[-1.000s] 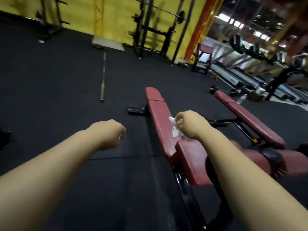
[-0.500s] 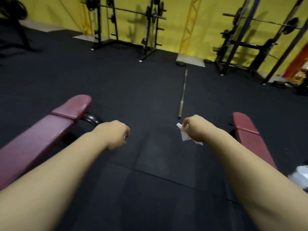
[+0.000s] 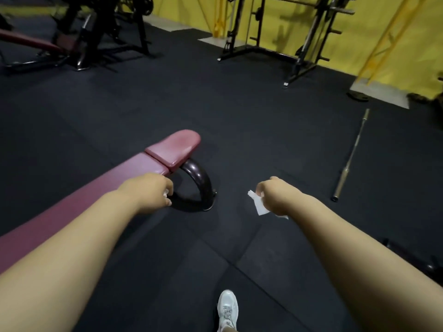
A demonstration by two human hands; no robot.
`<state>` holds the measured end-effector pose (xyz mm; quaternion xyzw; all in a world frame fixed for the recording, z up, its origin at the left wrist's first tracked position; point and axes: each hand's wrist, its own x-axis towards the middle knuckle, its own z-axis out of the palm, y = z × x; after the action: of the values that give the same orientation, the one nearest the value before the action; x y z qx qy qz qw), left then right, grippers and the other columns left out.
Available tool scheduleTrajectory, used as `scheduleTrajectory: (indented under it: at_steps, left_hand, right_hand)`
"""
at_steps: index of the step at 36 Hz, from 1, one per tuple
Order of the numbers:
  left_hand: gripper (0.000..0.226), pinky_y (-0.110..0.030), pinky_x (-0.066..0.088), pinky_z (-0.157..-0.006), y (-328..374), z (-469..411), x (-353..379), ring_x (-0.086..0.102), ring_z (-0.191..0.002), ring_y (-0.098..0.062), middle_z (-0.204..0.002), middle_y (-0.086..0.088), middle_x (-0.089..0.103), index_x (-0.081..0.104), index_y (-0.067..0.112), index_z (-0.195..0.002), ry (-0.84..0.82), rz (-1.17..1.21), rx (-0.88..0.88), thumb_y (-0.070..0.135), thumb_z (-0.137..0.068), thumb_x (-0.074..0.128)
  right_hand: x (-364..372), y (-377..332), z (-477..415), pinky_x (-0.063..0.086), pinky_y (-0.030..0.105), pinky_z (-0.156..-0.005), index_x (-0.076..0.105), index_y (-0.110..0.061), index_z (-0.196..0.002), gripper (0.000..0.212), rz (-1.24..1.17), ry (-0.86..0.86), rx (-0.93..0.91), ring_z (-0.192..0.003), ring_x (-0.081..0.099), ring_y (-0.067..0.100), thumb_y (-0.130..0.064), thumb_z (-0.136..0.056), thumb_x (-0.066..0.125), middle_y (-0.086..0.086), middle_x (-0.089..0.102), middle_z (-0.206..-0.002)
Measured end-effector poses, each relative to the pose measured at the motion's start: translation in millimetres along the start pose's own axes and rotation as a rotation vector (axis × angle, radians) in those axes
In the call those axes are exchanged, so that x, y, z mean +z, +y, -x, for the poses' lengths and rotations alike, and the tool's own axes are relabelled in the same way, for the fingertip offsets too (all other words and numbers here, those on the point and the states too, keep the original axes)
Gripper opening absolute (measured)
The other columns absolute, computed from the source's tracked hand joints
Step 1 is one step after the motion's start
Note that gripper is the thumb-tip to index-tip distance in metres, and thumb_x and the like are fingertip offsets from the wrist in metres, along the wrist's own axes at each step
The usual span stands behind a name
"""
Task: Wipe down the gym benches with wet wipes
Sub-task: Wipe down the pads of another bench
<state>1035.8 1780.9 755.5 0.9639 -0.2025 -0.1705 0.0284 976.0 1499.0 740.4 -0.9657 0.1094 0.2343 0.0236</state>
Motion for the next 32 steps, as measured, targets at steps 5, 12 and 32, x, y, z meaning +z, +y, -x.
scheduleTrajectory:
  at_steps: [5,12,32]
  left_hand:
    - [0.026,-0.025,0.041,-0.076,-2,-56,-12,0.054,-0.097,-0.016,-0.116,0.007,0.059,0.06,0.03,-0.113,-0.025,0.056,-0.116,0.036,-0.087,0.06]
    - [0.024,-0.03,0.047,-0.082,-18,-107,-20,0.056,-0.103,-0.019,-0.117,0.005,0.058,0.061,0.033,-0.109,-0.04,0.2,-0.275,0.038,-0.085,0.061]
    - [0.026,-0.036,0.05,-0.085,-175,-343,-14,0.056,-0.099,-0.023,-0.111,0.001,0.06,0.062,0.025,-0.106,-0.231,0.309,-0.406,0.04,-0.085,0.058]
  right_hand:
    - [-43,16,-75,0.045,0.03,-0.064,0.052,-0.016,-0.085,0.021,0.026,-0.028,-0.091,-0.073,0.047,0.025,0.003,-0.084,0.044,0.008,0.041,-0.104]
    - [-96,8,-167,0.052,0.034,-0.076,0.057,-0.009,-0.113,0.042,0.106,-0.06,-0.192,-0.075,0.043,0.019,0.01,-0.078,0.045,0.012,0.049,-0.114]
    - [-118,-151,-462,0.049,0.031,-0.067,0.057,-0.01,-0.112,0.038,0.035,-0.187,-0.398,-0.096,0.056,0.026,0.005,-0.082,0.04,0.01,0.049,-0.112]
